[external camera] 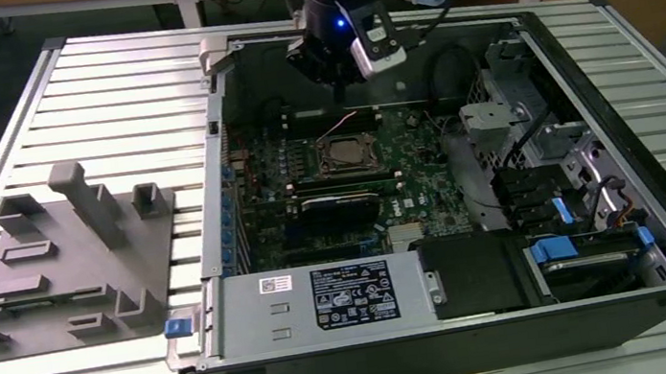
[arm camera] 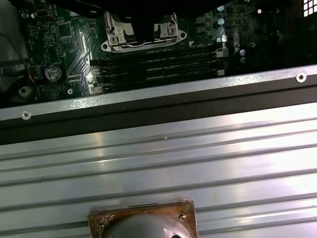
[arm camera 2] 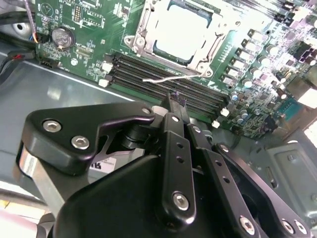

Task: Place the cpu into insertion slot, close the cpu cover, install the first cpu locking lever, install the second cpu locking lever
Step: 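Install the first cpu locking lever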

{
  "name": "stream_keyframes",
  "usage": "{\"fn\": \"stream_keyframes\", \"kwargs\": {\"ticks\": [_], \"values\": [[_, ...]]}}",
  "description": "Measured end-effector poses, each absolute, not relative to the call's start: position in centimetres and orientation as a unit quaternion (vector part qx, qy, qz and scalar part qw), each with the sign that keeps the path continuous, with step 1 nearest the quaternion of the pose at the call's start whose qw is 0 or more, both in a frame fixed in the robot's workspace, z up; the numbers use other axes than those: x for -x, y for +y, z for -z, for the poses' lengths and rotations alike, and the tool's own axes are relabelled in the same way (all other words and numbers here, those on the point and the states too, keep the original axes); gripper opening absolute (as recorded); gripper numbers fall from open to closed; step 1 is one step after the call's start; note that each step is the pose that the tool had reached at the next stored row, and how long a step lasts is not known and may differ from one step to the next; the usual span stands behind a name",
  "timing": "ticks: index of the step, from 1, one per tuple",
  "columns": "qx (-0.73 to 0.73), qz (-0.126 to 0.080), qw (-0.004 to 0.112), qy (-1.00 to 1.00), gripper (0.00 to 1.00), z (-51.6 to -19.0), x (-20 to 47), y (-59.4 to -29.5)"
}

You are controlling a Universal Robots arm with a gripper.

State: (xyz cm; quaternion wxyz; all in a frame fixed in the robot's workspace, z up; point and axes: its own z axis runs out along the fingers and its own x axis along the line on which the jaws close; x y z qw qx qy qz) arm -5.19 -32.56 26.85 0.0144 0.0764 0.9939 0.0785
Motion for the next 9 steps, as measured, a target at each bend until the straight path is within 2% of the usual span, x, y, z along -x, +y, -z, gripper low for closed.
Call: {"fn": "stream_keyframes", "kwargs": {"ticks": [9], "values": [[-0.076,-0.079,0.014,0.994,0.11,-26.36,5.18,-32.79]]}}
